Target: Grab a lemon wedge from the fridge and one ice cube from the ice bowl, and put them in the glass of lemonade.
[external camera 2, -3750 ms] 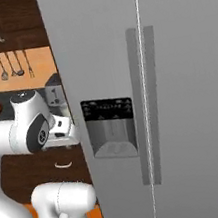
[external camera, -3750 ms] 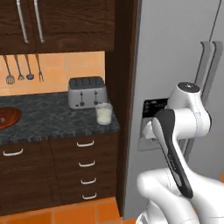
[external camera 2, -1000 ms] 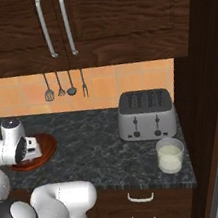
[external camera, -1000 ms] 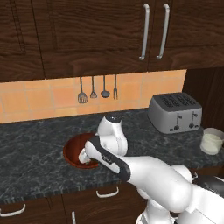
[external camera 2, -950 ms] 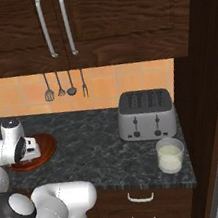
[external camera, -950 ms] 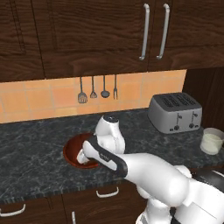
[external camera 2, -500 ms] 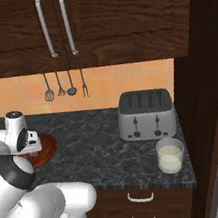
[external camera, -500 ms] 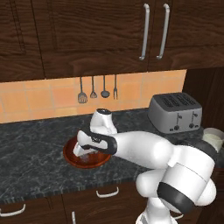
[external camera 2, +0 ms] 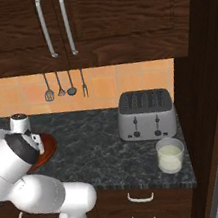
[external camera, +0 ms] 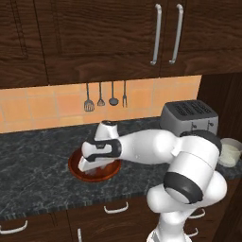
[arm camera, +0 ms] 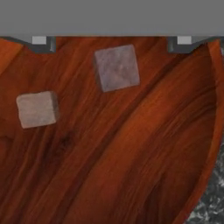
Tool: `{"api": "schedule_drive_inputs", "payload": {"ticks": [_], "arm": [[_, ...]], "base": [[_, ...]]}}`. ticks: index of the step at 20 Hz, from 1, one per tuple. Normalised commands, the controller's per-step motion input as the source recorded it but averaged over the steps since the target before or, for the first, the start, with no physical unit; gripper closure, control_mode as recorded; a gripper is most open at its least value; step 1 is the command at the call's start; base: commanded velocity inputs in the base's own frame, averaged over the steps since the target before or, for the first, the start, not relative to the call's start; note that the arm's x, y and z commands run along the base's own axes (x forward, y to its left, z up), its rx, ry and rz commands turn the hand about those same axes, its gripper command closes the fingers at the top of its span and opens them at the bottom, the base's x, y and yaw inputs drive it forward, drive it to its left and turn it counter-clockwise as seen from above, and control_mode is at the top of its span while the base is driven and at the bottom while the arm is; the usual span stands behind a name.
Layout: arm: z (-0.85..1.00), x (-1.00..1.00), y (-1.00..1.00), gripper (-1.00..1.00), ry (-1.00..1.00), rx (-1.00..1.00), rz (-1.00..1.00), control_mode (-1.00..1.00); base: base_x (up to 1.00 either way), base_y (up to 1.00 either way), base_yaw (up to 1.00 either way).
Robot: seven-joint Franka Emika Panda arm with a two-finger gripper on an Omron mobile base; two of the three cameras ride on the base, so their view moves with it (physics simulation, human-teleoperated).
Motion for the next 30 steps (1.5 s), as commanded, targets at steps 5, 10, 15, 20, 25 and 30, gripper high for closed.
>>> {"api": "schedule_drive_inputs", "payload": {"ticks": [5, 10, 15, 20, 25, 30], "arm": [[-0.18, 0.11, 0.18, -1.0, 0.01, -0.03, 0.0, -1.0], [-0.12, 0.1, 0.04, -1.0, 0.0, -0.01, 0.0, -1.0], [-0.16, 0.01, 0.0, 1.0, 0.05, 0.0, 0.0, -1.0], [-0.19, -0.01, 0.0, 1.0, 0.08, 0.0, -0.01, -1.0], [-0.04, 0.0, 0.04, 1.0, 0.03, 0.0, -0.01, -1.0], [0.45, -0.5, -0.01, 1.0, -0.06, -0.03, 0.0, -1.0]], "base": [[0.0, 0.0, 0.0], [0.0, 0.0, 0.0], [0.0, 0.0, 0.0], [0.0, 0.0, 0.0], [0.0, 0.0, 0.0], [0.0, 0.0, 0.0]]}}
